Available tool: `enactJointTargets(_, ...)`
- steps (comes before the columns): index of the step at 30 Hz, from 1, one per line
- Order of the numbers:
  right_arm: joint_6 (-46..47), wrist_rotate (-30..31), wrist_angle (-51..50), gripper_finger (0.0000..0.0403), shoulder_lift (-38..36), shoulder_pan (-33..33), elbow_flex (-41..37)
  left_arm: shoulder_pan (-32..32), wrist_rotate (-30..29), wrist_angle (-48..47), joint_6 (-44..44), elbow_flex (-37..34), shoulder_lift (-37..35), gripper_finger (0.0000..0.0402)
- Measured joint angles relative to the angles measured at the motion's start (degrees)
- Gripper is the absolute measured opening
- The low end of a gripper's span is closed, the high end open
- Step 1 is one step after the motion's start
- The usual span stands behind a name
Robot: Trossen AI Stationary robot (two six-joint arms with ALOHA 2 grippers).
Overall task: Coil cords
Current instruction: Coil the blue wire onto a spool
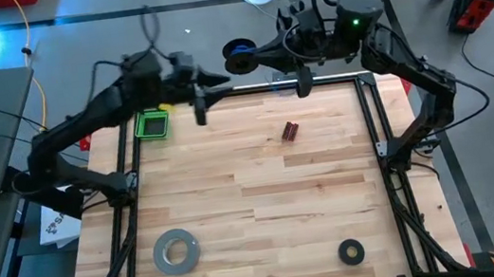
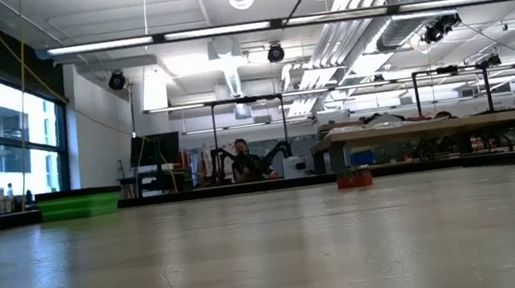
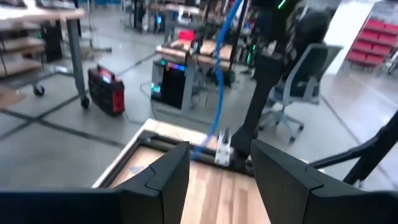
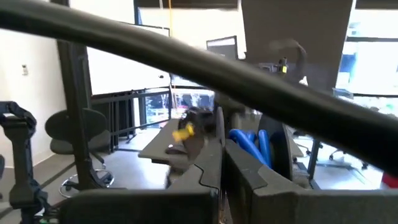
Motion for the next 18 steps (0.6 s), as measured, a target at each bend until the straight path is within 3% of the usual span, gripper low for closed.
enactJointTargets(9,-0.66,0.3,0.36,0.0,-1.23,0.67,0.0,1.77,2.53,2.52,-2.71,-0.27,6.1,0.0166)
enactJointTargets(18,-0.14,0.32,0.63,0.0,-1.24,0.67,0.0,0.22,5.43,35.48,-15.81,-13.49,9.09,0.0166)
